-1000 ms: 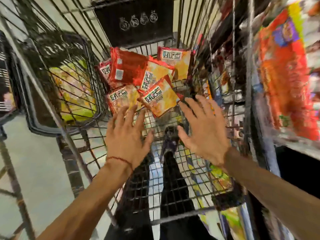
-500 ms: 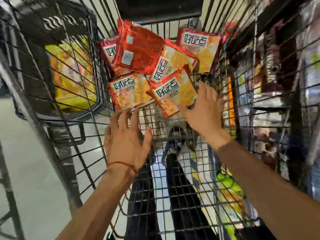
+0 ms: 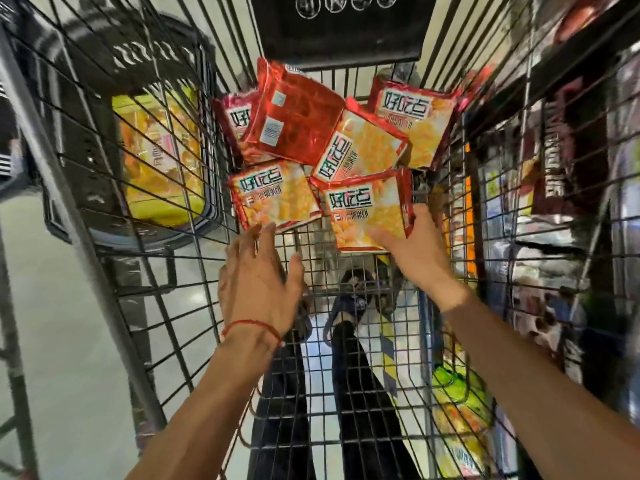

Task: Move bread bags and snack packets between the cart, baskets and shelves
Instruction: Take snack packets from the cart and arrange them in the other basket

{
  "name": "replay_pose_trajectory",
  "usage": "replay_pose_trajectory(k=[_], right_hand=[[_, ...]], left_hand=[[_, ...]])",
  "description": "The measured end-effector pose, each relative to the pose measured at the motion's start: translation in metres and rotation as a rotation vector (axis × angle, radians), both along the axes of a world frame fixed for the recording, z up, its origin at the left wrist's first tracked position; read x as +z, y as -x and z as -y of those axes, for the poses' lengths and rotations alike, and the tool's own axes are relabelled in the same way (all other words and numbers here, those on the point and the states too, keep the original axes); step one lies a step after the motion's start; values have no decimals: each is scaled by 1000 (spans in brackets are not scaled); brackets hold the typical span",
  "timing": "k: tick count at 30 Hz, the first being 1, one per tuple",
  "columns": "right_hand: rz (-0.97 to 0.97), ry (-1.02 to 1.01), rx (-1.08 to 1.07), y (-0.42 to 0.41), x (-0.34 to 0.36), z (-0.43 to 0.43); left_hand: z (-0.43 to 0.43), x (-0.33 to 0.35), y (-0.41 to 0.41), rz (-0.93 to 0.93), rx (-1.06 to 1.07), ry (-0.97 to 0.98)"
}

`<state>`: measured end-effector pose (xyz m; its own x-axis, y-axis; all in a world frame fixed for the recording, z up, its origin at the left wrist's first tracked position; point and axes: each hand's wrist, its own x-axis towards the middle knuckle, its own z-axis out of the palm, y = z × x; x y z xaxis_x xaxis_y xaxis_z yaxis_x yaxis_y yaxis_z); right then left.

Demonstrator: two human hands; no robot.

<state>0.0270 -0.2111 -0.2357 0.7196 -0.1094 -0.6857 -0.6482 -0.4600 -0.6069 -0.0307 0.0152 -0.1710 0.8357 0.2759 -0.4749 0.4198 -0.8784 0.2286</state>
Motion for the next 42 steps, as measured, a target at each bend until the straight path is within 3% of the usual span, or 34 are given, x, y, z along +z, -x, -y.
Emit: replay_pose_trajectory(k=[7,12,17,26,36,42], right_hand=[[61,-209,-184,-4,10,4],[61,-239,-228,-8,8,4],[62,-287,-314,-5,1,5],[19,-394,-491,-4,10,7],[-39,-460,-608,46,121,20],[-5,-492,-554,86,202,27]], left_hand=[[-3,-44,-36,2,295,139],[-3,-91,-49,-37,486,130],[4,-92,-57,-10,614,180],[5,-94,-47,140,998,497],[15,41,-3,193,809,765],[18,126,35,188,654,873]])
